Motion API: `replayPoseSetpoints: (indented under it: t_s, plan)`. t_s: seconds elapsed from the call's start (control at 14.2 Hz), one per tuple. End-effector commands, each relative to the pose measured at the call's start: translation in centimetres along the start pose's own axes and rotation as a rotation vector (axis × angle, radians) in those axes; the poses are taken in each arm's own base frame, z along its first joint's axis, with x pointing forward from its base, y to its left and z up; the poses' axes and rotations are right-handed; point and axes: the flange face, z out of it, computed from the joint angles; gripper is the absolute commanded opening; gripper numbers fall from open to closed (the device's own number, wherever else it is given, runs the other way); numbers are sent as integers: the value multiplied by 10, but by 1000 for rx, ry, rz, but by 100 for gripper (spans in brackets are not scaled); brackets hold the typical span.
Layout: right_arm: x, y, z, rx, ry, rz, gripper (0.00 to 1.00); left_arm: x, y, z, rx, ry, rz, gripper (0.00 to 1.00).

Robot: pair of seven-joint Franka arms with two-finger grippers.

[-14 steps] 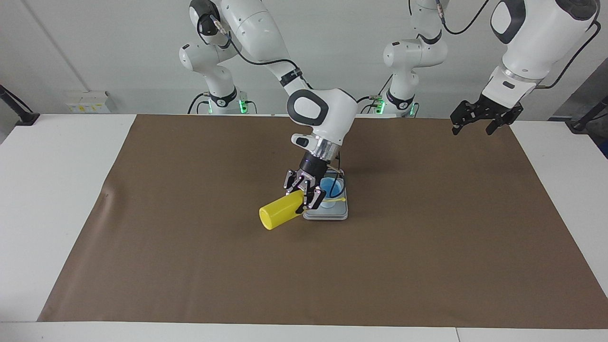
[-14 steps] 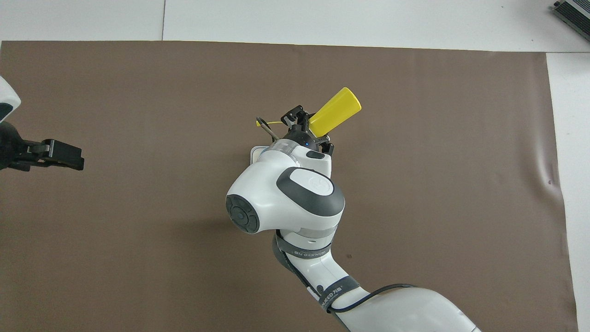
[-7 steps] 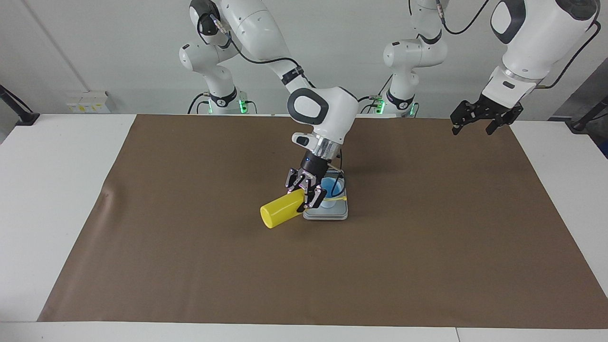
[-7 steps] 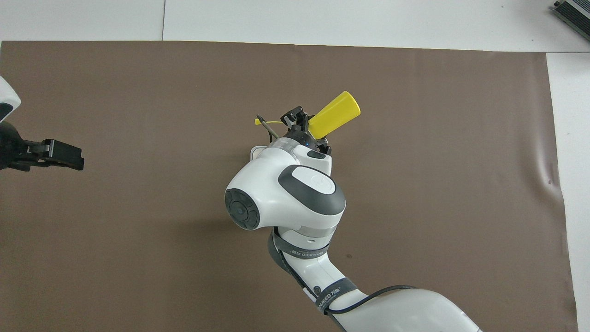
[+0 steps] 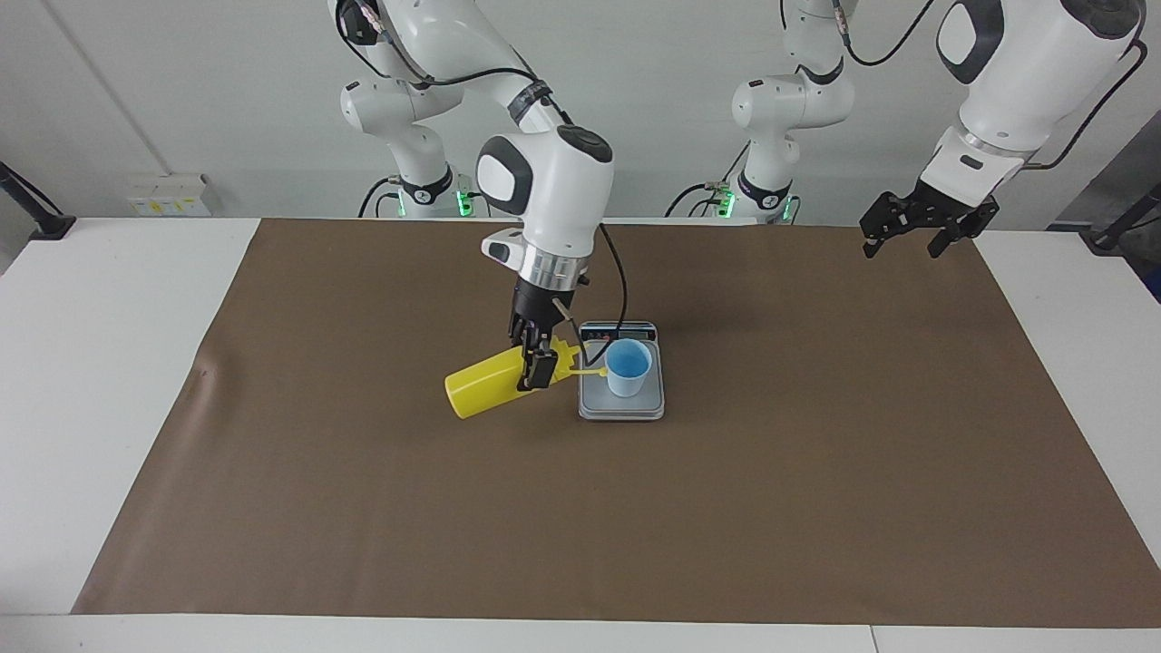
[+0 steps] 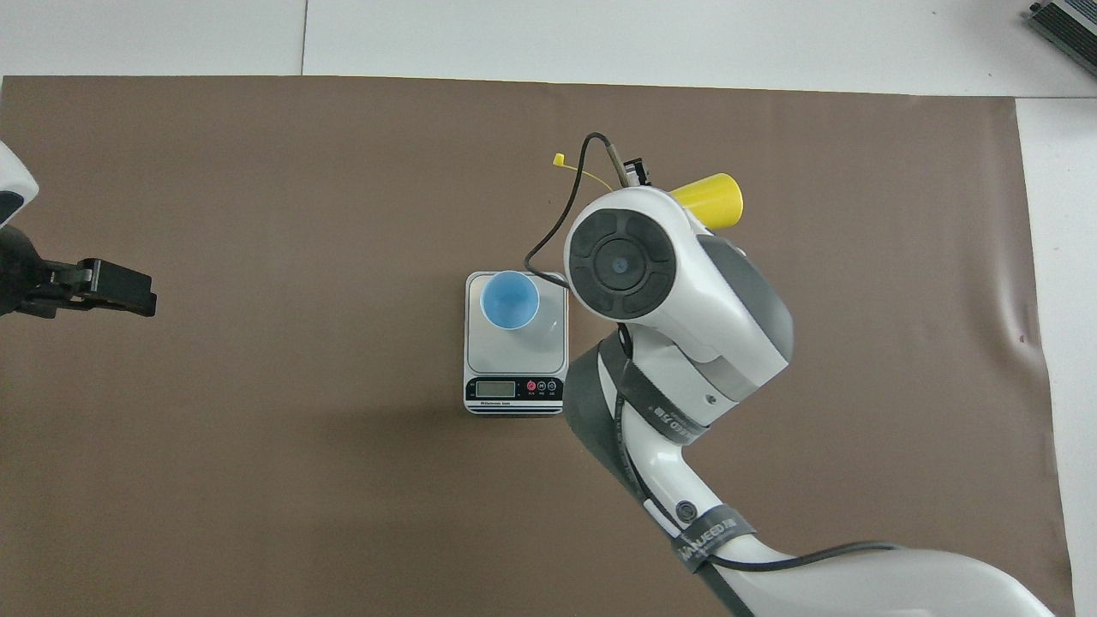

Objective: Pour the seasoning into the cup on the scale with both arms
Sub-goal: 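Turn the bottle upright and carry it back with the right gripper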

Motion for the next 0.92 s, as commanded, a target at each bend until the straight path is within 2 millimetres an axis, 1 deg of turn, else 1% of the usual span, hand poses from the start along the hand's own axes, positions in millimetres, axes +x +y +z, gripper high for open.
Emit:
replayPoseSetpoints:
  t_s: [0.0, 0.14, 0.21, 0.28, 0.35, 0.49, 0.56, 0.63, 0.71, 0.85]
  plan:
    - [48, 5, -10, -62, -116, 64, 6, -8, -3, -1, -8, 11, -2, 100]
    - [90, 4, -4, -110, -221, 124, 4, -8, -3, 0, -8, 10, -2, 100]
    - [113, 4, 1, -132, -279, 151, 0, -8, -3, 0, -8, 8, -2, 100]
    - [137, 7, 6, -153, -342, 155, 0, -8, -3, 0, -8, 10, -2, 100]
    - [158, 9, 13, -164, -419, 156, 0, -8, -3, 0, -8, 8, -2, 100]
    - [205, 19, 33, -195, -557, 275, 0, -8, -3, -1, -8, 11, -2, 100]
    - [226, 24, 37, -207, -625, 319, 0, -8, -3, 0, -8, 8, -2, 100]
    - [241, 30, 43, -206, -683, 326, 0, -8, -3, 0, -8, 10, -2, 100]
    - [259, 39, 54, -214, -740, 352, 0, -8, -3, 0, -8, 10, -2, 100]
    - [287, 58, 82, -206, -876, 474, 0, -8, -3, 0, -8, 10, -2, 100]
